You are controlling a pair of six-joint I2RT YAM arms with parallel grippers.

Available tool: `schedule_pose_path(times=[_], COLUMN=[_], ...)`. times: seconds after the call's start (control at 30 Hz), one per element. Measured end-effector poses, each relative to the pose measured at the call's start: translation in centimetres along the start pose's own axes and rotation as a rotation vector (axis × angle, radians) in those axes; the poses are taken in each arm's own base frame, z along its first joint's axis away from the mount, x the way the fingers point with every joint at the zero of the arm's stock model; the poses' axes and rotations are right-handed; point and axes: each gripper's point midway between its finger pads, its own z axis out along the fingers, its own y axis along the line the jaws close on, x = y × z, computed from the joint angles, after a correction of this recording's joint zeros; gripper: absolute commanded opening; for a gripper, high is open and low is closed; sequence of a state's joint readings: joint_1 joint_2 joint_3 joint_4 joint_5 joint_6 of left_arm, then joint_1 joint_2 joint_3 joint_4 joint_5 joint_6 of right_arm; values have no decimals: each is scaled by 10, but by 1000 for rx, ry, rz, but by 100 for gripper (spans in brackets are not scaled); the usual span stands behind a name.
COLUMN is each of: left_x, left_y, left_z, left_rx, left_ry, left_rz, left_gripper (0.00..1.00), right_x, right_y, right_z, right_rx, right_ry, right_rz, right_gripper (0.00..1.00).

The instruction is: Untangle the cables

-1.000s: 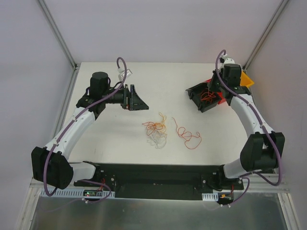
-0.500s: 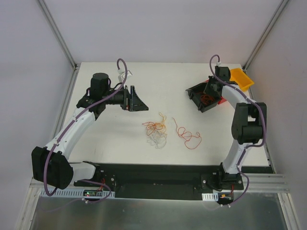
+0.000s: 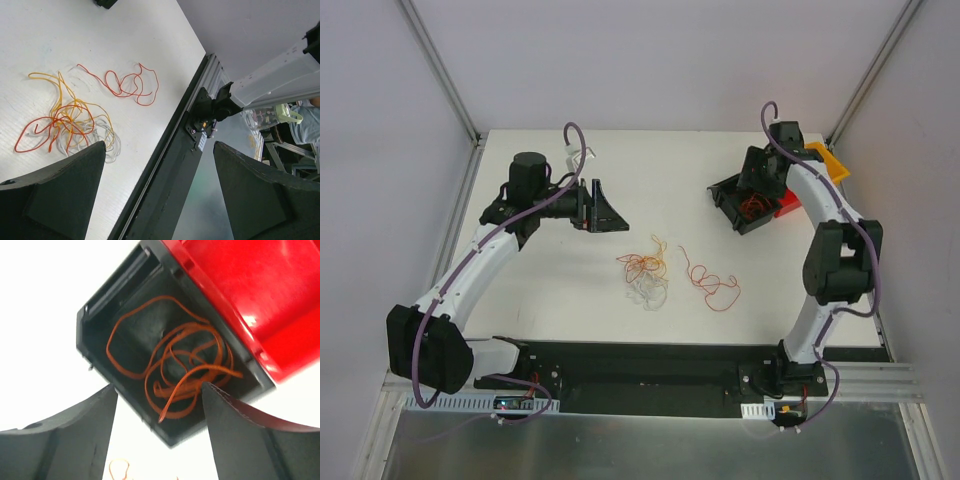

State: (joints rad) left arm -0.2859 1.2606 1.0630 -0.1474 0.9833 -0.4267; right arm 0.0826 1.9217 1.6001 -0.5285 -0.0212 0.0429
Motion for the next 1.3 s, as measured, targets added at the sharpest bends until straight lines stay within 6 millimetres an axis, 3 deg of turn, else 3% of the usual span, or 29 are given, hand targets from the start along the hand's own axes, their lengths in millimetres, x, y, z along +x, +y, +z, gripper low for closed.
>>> schedule_pose_path(times=[0.07, 0.2, 0.27, 0.3, 0.4, 0.47, 0.5, 0.6, 0.73, 0.77, 0.83, 0.87, 0.97, 1.03, 1.13, 1.3], left_x=[0, 1, 2, 3, 4, 5, 5, 8, 29, 41, 67, 80, 104, 110, 104, 79], left_y=[1, 5, 7, 8, 12, 15, 17, 19, 10, 2, -9, -13, -14, -10, -9, -29], left_z=[0, 0, 1, 1, 3, 4, 5, 9, 34, 45, 66, 75, 93, 98, 100, 87], left_rx=[-2, -21, -29, -30, -34, -37, -38, -38, -34, -22, -7, 0, -19, -45, -62, -41], left_ry=[1, 2, 4, 6, 13, 19, 23, 37, 107, 147, 224, 262, 328, 339, 306, 177], left_rz=[-1, 0, -3, -5, -14, -23, -27, -32, -11, 2, 18, 21, 17, 16, 42, 150], left_gripper=[88, 88, 88, 88, 86, 78, 76, 75, 76, 76, 75, 74, 72, 70, 66, 64], right_x=[1, 21, 44, 57, 98, 136, 152, 211, 261, 266, 267, 267, 270, 269, 251, 184], right_y=[-4, -15, -23, -27, -30, -26, -25, -22, -20, -18, -13, -11, -8, -5, 15, 71], right_z=[-30, -90, -111, -117, -116, -107, -104, -90, -80, -78, -74, -70, -64, -67, -86, -166], right_rx=[23, 42, 40, 40, 5, -47, -63, -112, -151, -159, -174, -180, -174, -164, -208, -429], right_ry=[-18, -87, -99, -94, -46, 25, 63, 200, 314, 324, 330, 329, 347, 343, 272, -5], right_rz=[-9, -10, -3, 3, 32, 66, 78, 134, 175, 177, 169, 162, 135, 84, -26, -196], right_gripper=[99, 96, 99, 96, 79, 63, 60, 58, 59, 59, 30, 20, 2, 1, 1, 1])
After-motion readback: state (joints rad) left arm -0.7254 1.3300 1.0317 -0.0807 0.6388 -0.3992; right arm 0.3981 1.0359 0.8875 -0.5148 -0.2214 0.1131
